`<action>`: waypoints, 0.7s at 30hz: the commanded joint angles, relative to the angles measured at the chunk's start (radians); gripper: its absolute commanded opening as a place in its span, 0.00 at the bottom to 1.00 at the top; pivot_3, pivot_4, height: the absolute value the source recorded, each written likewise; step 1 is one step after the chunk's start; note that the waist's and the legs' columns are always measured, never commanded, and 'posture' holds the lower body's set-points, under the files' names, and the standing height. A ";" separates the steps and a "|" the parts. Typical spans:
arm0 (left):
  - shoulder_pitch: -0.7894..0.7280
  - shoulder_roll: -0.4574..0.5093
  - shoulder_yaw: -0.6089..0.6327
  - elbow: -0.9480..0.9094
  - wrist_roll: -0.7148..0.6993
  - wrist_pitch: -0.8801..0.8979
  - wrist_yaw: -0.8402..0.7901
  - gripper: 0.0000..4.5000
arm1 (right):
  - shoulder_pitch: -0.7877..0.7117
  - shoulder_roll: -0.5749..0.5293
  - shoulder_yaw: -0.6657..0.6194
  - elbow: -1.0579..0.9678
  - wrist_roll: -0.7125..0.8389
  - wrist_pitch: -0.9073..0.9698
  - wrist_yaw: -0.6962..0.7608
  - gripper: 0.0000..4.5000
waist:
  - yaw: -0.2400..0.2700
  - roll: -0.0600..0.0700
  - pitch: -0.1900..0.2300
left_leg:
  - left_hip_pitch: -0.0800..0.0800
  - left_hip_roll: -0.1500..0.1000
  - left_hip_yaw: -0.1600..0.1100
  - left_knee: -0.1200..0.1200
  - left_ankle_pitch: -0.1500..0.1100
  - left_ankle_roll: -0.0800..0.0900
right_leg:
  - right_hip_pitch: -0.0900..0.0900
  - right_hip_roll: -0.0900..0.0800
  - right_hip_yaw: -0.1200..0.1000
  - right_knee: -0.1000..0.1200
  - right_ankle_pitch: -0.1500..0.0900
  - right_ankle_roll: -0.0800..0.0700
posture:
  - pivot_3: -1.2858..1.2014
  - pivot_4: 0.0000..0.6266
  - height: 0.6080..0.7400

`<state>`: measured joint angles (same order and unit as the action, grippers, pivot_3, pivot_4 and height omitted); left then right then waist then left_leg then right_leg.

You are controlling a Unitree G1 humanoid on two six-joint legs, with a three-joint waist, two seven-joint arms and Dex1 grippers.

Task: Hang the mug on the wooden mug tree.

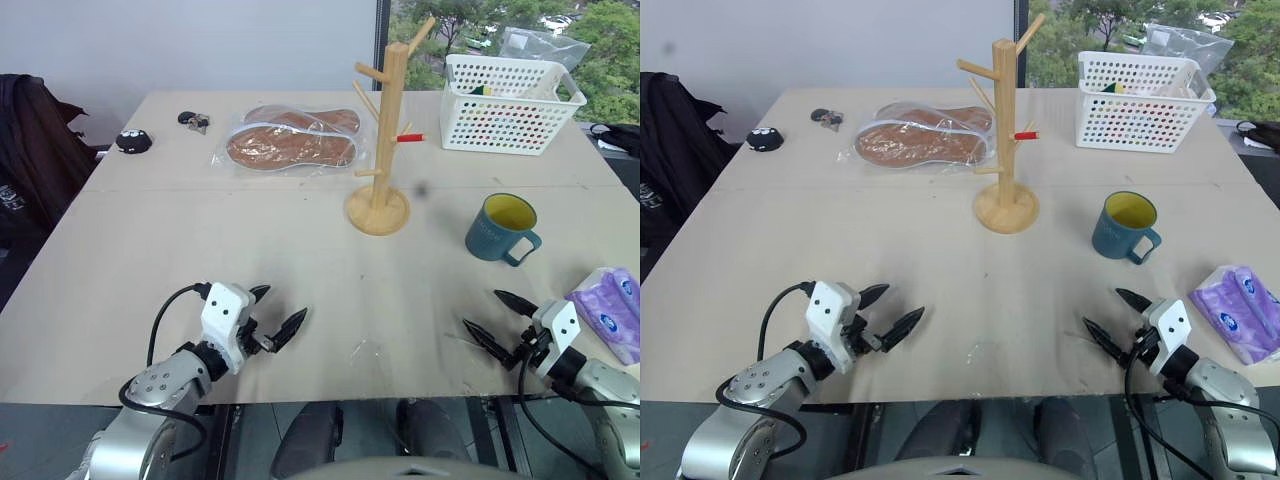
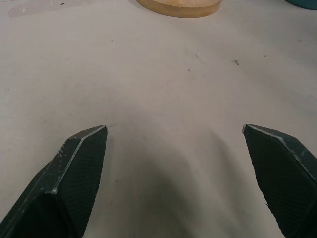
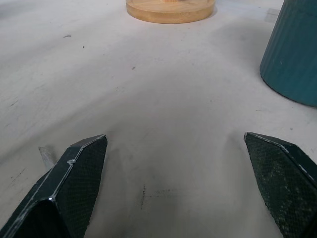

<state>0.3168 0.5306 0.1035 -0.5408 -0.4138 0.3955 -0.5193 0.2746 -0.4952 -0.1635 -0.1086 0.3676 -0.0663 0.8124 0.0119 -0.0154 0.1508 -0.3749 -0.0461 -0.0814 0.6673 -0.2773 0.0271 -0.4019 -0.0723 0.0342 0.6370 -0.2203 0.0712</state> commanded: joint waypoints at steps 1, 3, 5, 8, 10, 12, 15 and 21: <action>-0.007 -0.021 -0.010 -0.030 -0.001 -0.032 -0.005 1.00 | 0.000 0.000 -0.019 -0.043 0.010 0.002 -0.015 0.99 | 0.000 0.000 0.000 | 0.000 0.000 0.000 0.000 0.000 0.000 | 0.000 0.000 0.000 0.000 0.000 0.000 | 0.52 0.24 1.00; -0.011 -0.034 -0.018 -0.023 -0.002 -0.041 -0.013 1.00 | -0.001 0.003 -0.018 -0.052 0.008 0.010 -0.030 0.99 | 0.000 0.000 0.000 | 0.000 0.000 0.000 0.000 0.000 0.000 | 0.000 0.000 0.000 0.000 0.000 0.000 | 0.52 0.24 1.00; -0.013 -0.038 -0.018 -0.019 -0.001 -0.045 -0.021 1.00 | 0.000 0.004 -0.018 -0.059 0.007 0.016 -0.039 0.99 | 0.000 0.000 0.000 | 0.000 0.000 0.000 0.000 0.000 0.000 | 0.000 0.000 0.000 -0.001 0.000 0.000 | 0.52 0.24 1.00; -0.015 -0.040 -0.016 -0.014 -0.006 -0.046 -0.033 1.00 | 0.006 0.009 -0.015 -0.077 0.004 0.029 -0.059 0.99 | 0.000 0.000 0.000 | 0.000 0.000 0.000 0.000 0.000 0.000 | 0.000 0.000 -0.001 -0.001 0.000 0.000 | 0.52 0.24 1.00; -0.016 -0.040 -0.016 -0.013 -0.008 -0.046 -0.041 1.00 | 0.010 0.011 -0.014 -0.086 0.002 0.035 -0.071 0.99 | 0.000 0.000 0.000 | -0.001 0.000 0.000 0.000 0.000 0.000 | 0.000 0.000 -0.001 -0.001 0.000 0.000 | 0.52 0.24 1.00; -0.015 -0.040 -0.016 -0.013 -0.012 -0.046 -0.047 1.00 | 0.014 0.014 -0.012 -0.091 -0.001 0.037 -0.077 0.99 | 0.000 0.000 0.000 | -0.001 0.000 0.000 0.000 0.000 0.000 | 0.000 0.000 -0.001 -0.002 0.000 0.000 | 0.52 0.24 1.00; -0.015 -0.041 -0.014 -0.012 -0.012 -0.047 -0.054 1.00 | 0.019 0.020 -0.009 -0.094 -0.005 0.037 -0.086 0.99 | 0.000 0.000 0.000 | -0.001 0.000 0.000 0.000 0.000 0.000 | 0.000 0.000 -0.001 -0.002 0.000 0.000 | 0.52 0.24 1.00; -0.025 -0.035 -0.014 -0.012 -0.018 -0.040 -0.071 1.00 | 0.028 0.040 -0.012 -0.089 -0.015 0.031 -0.112 0.99 | 0.000 0.000 0.000 | -0.001 0.000 0.000 0.000 0.000 0.000 | 0.000 0.000 -0.001 -0.003 0.000 0.000 | 0.52 0.24 1.00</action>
<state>0.3012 0.4911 0.0771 -0.5373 -0.4179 0.3666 -0.5812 0.2988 -0.4601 -0.1627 -0.1621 0.3535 -0.0255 0.7172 0.0123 -0.0150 0.1510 -0.3763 -0.0457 -0.0819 0.6671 -0.2775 0.0273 -0.4018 -0.0724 0.0328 0.6342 -0.2204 0.0712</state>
